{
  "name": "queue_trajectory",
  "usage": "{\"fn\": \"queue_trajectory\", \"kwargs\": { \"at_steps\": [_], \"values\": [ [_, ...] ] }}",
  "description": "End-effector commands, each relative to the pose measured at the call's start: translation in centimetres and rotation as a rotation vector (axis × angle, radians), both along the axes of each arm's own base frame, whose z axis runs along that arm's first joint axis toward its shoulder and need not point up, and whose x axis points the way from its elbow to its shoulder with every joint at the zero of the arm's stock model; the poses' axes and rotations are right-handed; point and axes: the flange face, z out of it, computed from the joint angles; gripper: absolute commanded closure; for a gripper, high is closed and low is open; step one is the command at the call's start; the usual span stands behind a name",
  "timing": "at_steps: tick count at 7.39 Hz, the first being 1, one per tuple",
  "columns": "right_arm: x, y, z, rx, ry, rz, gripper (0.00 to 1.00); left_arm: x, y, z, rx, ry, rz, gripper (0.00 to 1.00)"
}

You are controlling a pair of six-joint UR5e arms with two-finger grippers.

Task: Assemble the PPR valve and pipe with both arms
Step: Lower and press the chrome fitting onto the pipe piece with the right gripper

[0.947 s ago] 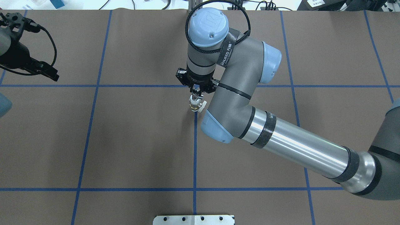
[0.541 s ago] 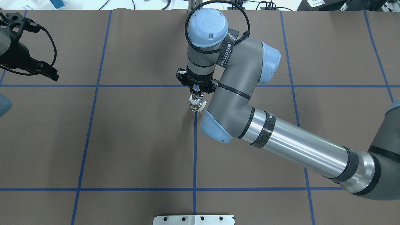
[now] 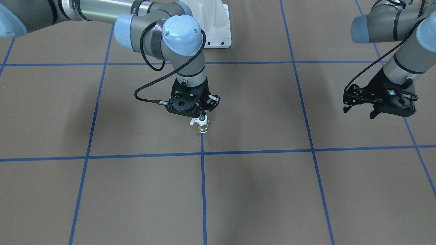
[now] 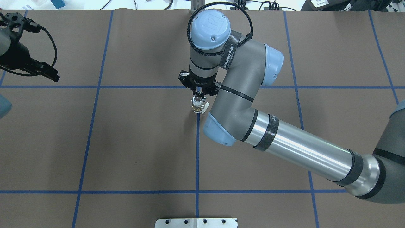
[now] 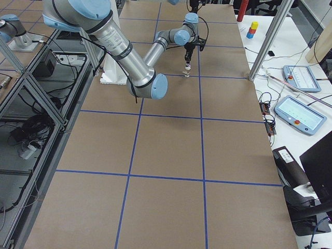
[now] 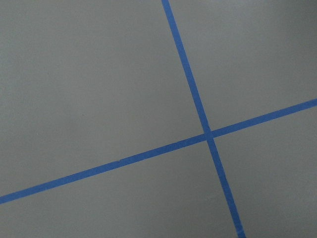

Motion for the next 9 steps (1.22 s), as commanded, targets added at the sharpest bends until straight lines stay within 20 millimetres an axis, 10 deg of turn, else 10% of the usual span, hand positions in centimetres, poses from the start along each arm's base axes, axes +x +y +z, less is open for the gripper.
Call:
{"fn": "queue_trajectory", "kwargs": {
  "at_steps": [1,9],
  "values": [
    [-0.12,-0.07,0.23,-0.003,0.004,0.0,1.0,0.01,0.01,-0.02,0.0,0.001,0.001,0.14],
    [-0.59,-0.15,0.71,0.003,0.011,-0.01,0.89,0.0,0.0,-0.01,0.0,0.0,0.0,0.14]
  ]
}}
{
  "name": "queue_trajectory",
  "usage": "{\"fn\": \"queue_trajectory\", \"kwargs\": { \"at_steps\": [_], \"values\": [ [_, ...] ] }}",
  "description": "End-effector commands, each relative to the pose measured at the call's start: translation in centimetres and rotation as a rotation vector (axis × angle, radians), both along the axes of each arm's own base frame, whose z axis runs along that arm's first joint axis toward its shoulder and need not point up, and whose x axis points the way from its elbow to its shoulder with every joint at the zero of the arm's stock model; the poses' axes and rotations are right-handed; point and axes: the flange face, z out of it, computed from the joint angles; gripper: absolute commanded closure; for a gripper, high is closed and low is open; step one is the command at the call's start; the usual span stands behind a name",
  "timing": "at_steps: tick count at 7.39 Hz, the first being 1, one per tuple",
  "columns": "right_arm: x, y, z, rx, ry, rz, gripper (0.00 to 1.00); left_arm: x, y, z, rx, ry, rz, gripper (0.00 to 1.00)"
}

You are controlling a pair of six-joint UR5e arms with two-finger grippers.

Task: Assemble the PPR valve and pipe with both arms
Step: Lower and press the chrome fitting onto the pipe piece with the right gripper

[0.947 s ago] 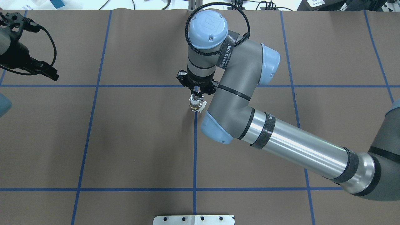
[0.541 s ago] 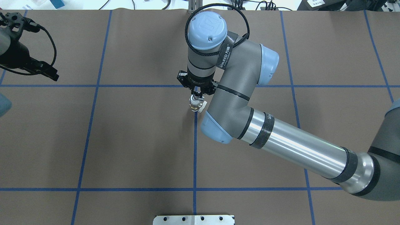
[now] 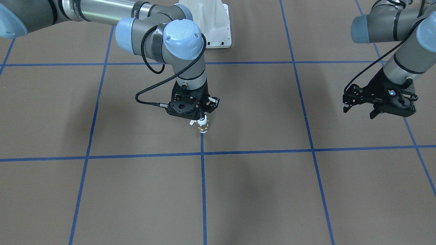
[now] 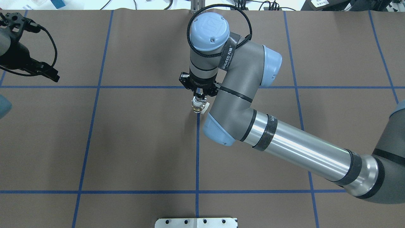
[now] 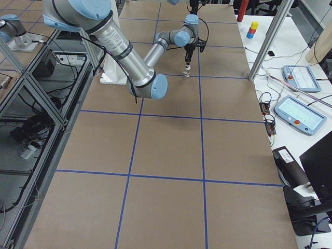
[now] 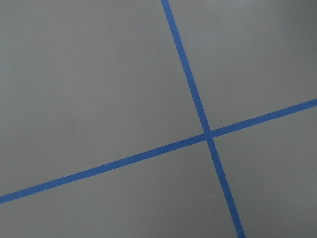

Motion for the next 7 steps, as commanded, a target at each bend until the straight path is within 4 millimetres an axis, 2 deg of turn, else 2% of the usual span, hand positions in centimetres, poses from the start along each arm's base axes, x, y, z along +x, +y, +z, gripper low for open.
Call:
{"fn": "queue_trajectory", "kwargs": {
  "at_steps": [1,2,4,7],
  "values": [
    [-0.1,0.09,0.1,-0.002,0.001,0.001,0.77,0.0,0.0,0.0,0.0,0.0,0.0,0.14],
    [-0.02,0.01,0.1,-0.002,0.001,0.002,0.68,-0.01,-0.01,0.01,0.0,-0.001,-0.001,0.14],
    [-0.02,0.01,0.1,-0.006,0.001,0.006,0.58,-0.07,-0.05,0.07,-0.001,0.0,-0.001,0.14],
    [-0.02,0.01,0.07,-0.007,0.0,0.007,0.52,-0.09,-0.02,0.16,-0.002,-0.001,0.0,0.14]
  ]
}}
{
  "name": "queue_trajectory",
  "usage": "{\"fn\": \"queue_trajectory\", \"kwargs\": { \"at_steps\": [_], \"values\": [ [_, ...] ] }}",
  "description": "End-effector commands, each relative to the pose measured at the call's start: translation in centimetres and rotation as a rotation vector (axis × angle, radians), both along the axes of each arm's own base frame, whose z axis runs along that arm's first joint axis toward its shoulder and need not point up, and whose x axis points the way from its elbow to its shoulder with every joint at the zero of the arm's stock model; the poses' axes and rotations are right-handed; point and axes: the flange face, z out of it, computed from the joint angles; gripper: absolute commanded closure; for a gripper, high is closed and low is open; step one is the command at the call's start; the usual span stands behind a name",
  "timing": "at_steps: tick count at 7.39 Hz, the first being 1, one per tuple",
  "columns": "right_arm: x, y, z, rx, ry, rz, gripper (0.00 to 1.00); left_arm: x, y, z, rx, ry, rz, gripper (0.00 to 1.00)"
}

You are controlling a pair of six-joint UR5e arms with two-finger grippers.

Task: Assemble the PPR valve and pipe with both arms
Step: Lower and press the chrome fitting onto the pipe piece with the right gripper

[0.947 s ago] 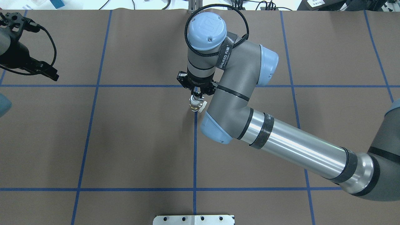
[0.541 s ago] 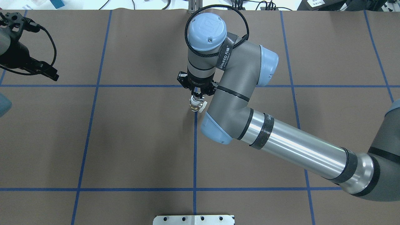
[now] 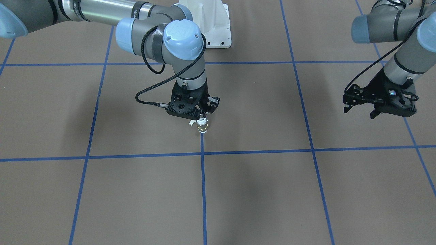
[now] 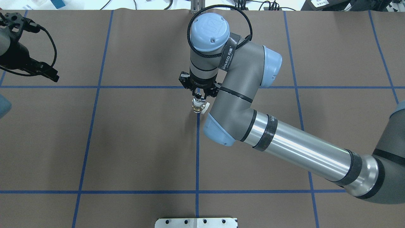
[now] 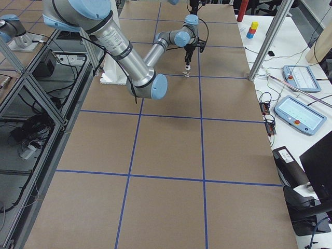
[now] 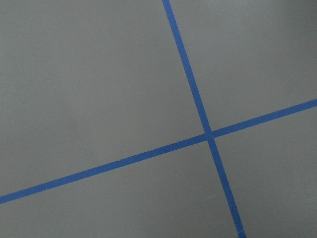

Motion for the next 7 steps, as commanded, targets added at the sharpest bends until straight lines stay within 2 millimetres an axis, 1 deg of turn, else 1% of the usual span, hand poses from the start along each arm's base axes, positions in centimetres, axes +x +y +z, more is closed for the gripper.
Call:
{"fn": "queue_trajectory", "kwargs": {
  "at_steps": [1,2,3,4,6,7],
  "values": [
    [0.0,0.0,-0.1,0.0,-0.001,0.001,0.51,0.0,0.0,-0.1,0.0,0.002,0.0,0.14],
    [0.0,0.0,-0.3,0.002,-0.005,0.002,0.46,-0.1,0.0,-0.1,0.0,0.002,-0.002,0.14],
    [0.1,0.1,-0.5,0.004,-0.008,0.002,0.46,-0.1,0.0,-0.1,0.0,0.002,-0.002,0.14],
    [0.2,0.1,-0.7,0.005,-0.012,0.003,0.41,-0.1,0.0,-0.1,0.0,0.002,-0.002,0.14],
    [0.3,0.2,-0.9,0.007,-0.016,0.001,0.41,-0.1,0.0,0.0,0.0,0.001,-0.001,0.14],
    [0.7,0.2,-1.4,0.015,-0.026,0.003,0.41,-0.1,0.0,0.0,0.0,0.001,-0.001,0.14]
  ]
}}
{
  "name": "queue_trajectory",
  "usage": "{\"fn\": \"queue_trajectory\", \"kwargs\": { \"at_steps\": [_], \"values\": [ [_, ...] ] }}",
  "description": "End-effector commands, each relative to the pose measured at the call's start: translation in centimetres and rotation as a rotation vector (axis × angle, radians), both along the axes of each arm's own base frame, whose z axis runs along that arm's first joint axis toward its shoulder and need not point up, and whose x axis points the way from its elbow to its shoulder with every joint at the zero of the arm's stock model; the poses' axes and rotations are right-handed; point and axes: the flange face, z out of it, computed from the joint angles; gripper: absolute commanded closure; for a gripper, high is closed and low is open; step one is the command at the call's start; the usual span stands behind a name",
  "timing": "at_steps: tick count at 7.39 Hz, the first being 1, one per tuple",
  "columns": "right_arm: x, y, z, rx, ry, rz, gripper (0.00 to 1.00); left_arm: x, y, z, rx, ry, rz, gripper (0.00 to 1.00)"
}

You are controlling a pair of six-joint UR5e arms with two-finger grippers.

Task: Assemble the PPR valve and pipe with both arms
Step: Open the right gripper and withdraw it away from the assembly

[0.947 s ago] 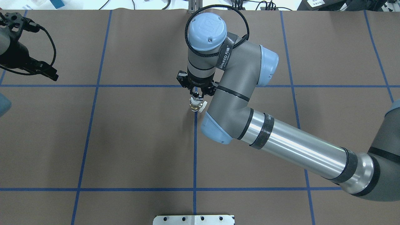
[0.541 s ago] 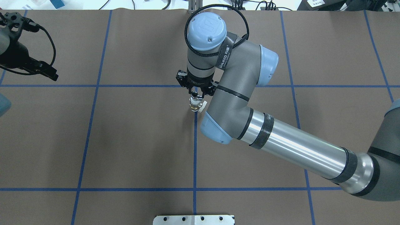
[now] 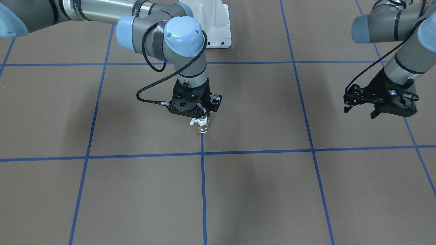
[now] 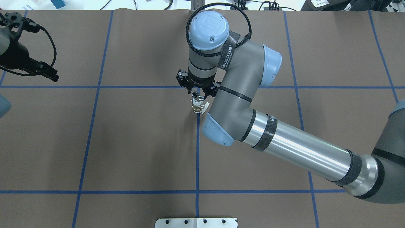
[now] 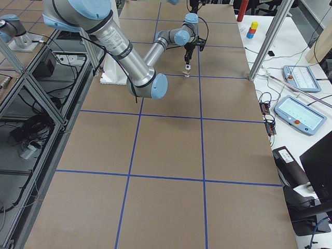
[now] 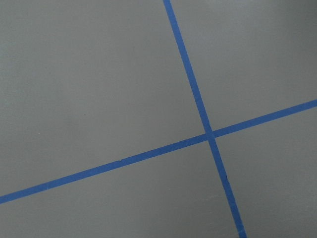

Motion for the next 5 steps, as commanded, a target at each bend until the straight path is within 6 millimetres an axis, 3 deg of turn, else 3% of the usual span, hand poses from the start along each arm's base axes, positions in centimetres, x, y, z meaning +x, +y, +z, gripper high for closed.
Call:
{"fn": "queue_trajectory", "kwargs": {
  "at_steps": [1,2,3,4,5],
  "values": [
    [2.2,0.1,-0.9,0.022,-0.031,0.013,0.39,0.0,0.0,0.0,-0.002,-0.001,-0.001,0.14],
    [6.0,0.7,0.7,0.039,-0.054,0.035,0.18,-1.0,-0.4,0.1,-0.009,-0.005,-0.018,0.14],
    [11.7,1.7,2.9,0.063,-0.08,0.066,0.0,-1.2,-0.4,0.1,-0.008,-0.005,-0.02,0.14],
    [16.4,2.5,6.2,0.086,-0.073,0.07,0.0,-1.8,-0.6,0.3,-0.004,-0.007,-0.026,0.14],
    [18.6,2.6,10.1,0.135,-0.025,0.025,0.0,-3.6,-0.9,1.0,-0.024,0.006,-0.042,0.01]
  ]
}}
